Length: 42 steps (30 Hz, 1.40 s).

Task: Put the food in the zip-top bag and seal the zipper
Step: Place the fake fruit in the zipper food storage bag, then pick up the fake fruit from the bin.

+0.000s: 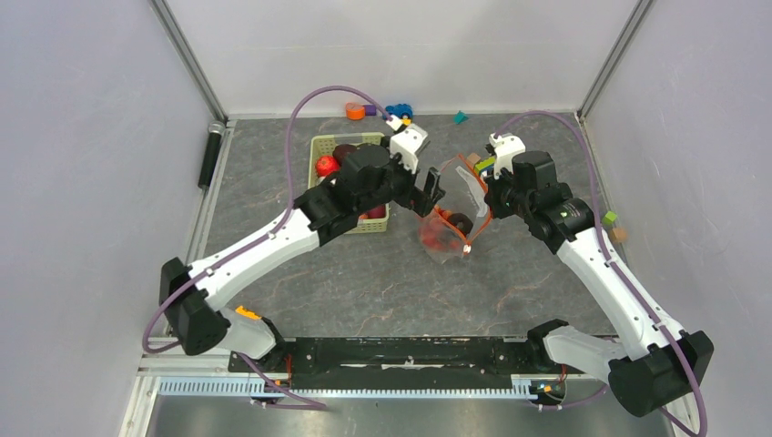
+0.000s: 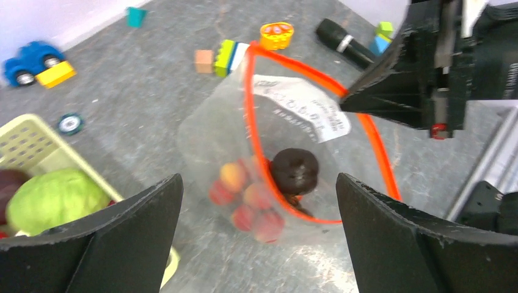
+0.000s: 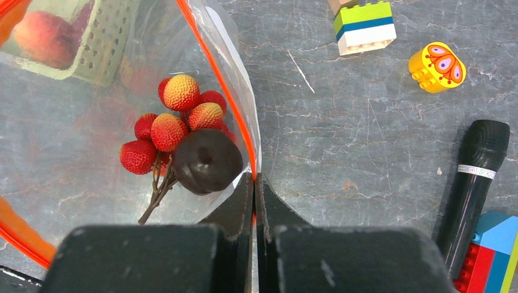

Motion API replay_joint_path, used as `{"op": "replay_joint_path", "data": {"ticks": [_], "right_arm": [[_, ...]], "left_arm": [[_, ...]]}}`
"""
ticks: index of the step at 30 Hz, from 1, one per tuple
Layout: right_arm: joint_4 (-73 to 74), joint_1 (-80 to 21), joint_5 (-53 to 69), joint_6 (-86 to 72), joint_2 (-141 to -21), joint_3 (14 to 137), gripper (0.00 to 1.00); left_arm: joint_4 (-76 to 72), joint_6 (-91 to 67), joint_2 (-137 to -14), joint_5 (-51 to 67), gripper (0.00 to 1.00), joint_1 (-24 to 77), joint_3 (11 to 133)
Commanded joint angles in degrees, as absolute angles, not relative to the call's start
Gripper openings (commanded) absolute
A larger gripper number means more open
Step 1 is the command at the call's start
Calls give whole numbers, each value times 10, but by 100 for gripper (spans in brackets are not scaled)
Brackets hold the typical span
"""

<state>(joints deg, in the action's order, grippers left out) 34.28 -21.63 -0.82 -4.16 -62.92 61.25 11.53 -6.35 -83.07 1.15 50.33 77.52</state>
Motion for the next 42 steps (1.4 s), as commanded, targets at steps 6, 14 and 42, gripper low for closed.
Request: {"op": "replay_joint_path", "data": {"ticks": [6,14,42], "right_arm": [[328,-214,-2,-34,-616,618,0],[329,-215,-2,-35,-619,618,0],[334,-214,-26,-37,-619,609,0]], "left_arm": [[130,-87,-722,-140,100,432,694],[245,-236,-754,-67,100,277,694],[297,-240,-982,-4,100,217,730]]}}
